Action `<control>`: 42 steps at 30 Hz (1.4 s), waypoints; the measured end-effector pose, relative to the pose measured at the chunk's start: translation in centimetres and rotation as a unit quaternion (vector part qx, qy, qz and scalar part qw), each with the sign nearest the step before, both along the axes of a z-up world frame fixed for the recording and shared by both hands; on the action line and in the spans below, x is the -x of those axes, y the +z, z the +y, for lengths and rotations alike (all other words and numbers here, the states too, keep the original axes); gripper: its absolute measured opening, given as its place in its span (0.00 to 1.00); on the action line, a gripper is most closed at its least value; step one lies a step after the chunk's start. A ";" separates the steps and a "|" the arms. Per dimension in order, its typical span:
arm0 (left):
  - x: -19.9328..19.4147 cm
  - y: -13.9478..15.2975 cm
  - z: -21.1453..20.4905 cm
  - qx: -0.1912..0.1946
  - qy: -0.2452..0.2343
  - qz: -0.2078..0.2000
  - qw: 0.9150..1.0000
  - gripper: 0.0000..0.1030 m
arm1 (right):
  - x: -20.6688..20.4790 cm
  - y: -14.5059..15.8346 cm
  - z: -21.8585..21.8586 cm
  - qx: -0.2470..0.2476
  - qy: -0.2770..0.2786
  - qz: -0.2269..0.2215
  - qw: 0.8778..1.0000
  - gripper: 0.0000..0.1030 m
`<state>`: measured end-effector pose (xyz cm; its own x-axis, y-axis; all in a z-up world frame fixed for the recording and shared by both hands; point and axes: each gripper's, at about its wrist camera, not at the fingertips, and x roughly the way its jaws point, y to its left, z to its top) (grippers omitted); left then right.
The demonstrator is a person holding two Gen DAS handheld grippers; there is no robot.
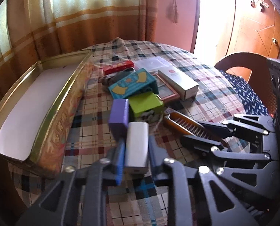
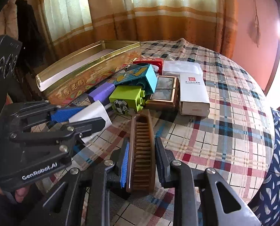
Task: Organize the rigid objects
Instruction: 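Lift and carry the power bank and comb over the gold tin with both tools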
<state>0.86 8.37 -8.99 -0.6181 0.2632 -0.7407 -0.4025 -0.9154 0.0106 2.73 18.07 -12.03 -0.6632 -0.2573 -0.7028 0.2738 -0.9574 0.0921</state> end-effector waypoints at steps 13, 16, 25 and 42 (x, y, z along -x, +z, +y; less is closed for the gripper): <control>0.6 -0.1 -1.8 -0.012 0.030 0.031 0.999 0.19 | 0.0 -0.3 0.6 0.023 0.005 0.023 0.999 0.27; 0.7 -0.2 -2.4 -0.019 0.036 0.042 0.998 0.19 | -0.1 -0.4 0.5 0.020 0.008 0.038 0.999 0.27; 0.5 0.8 -2.8 -0.034 0.043 0.069 0.996 0.19 | -0.7 0.7 0.2 0.020 0.021 0.080 0.996 0.27; 0.1 2.6 -4.0 -0.052 0.072 0.113 0.990 0.19 | -1.6 2.1 0.2 0.021 0.023 0.119 0.992 0.27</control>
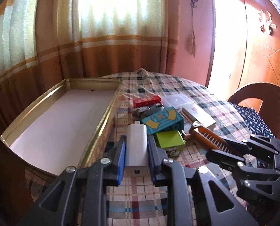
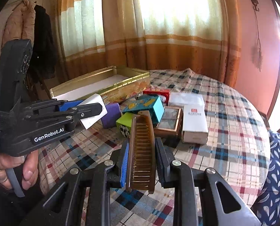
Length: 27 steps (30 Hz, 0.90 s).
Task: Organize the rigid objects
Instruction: 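Lift and carry the power bank and comb over the gold tin with both tools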
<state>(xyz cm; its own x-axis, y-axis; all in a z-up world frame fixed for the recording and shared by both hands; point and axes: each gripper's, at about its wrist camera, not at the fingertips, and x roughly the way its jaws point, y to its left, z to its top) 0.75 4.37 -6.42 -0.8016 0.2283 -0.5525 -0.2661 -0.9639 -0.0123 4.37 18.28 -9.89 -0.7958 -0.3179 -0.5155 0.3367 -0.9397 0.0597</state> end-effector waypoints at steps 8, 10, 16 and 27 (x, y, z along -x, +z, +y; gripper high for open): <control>-0.1 1.0 -0.9 -0.012 0.021 0.026 0.999 0.19 | -0.1 0.7 0.4 0.004 -0.006 0.015 1.000 0.27; -0.2 1.2 -1.0 -0.014 0.024 0.030 0.999 0.19 | 0.1 0.9 0.5 0.005 -0.008 0.019 1.000 0.27; -0.3 2.0 -1.6 -0.020 0.039 0.051 0.998 0.19 | 0.5 1.7 0.8 0.013 -0.014 0.030 0.999 0.27; 0.3 2.2 -2.5 -0.032 0.052 0.057 0.996 0.19 | 1.7 2.2 0.8 0.024 -0.016 0.044 0.999 0.27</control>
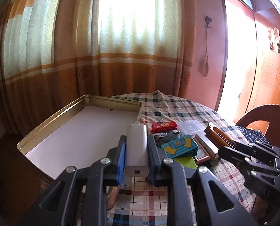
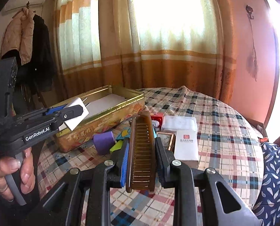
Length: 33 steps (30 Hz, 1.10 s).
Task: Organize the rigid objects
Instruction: 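Lift and carry the power bank and comb over the gold tin with both tools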
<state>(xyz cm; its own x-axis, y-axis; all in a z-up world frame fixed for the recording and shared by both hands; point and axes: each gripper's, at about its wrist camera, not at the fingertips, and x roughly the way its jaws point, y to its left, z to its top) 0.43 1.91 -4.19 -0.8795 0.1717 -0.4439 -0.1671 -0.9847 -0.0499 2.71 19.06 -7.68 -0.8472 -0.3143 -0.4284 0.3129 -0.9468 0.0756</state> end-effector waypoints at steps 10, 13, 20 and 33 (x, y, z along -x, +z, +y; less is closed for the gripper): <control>0.7 0.1 -1.0 -0.004 0.014 0.002 1.000 0.19 | 1.0 1.0 -0.6 0.012 0.005 0.016 1.000 0.27; 0.9 0.1 -1.1 -0.006 0.016 0.002 1.000 0.19 | 1.3 1.0 -0.7 0.014 0.004 0.018 1.000 0.27; 1.5 0.4 -1.2 -0.008 0.020 0.010 1.000 0.19 | 1.5 1.3 -0.6 0.014 0.000 0.023 1.000 0.27; 3.5 0.0 -1.3 -0.007 0.026 0.015 1.000 0.19 | 2.8 2.3 -0.9 0.030 -0.008 0.029 0.999 0.27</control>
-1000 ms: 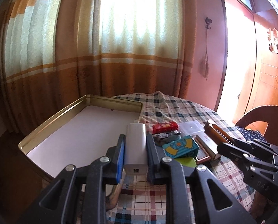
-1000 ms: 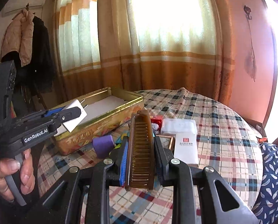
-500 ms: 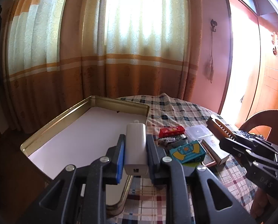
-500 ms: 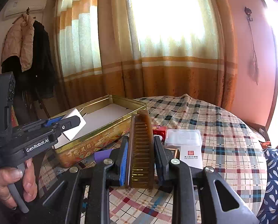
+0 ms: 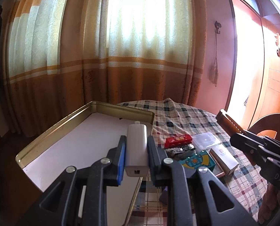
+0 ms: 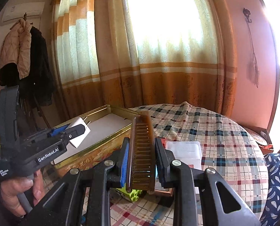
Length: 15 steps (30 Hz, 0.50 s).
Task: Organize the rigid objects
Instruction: 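Lift and carry the power bank and comb over the gold tin with both tools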
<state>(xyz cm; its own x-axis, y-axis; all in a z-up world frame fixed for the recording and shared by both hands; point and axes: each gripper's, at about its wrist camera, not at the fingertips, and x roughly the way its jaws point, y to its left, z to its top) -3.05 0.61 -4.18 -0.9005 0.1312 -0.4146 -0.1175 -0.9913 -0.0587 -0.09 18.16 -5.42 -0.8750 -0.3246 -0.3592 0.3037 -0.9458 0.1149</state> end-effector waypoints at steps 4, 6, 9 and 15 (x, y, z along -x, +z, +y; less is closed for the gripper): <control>0.4 0.1 0.0 -0.003 -0.001 -0.002 1.000 0.19 | 0.4 0.0 -0.4 0.002 0.002 -0.001 1.000 0.27; 0.6 0.0 0.2 0.001 -0.003 -0.003 1.000 0.19 | 0.7 0.0 -0.5 0.003 0.003 -0.003 1.000 0.27; 0.7 0.0 0.2 0.005 -0.004 -0.003 1.000 0.19 | 1.0 -0.1 -0.5 0.010 0.002 -0.004 1.000 0.27; 0.8 0.0 -0.1 0.005 0.004 -0.001 1.000 0.19 | 1.5 -0.2 -0.7 0.016 -0.001 -0.003 1.000 0.27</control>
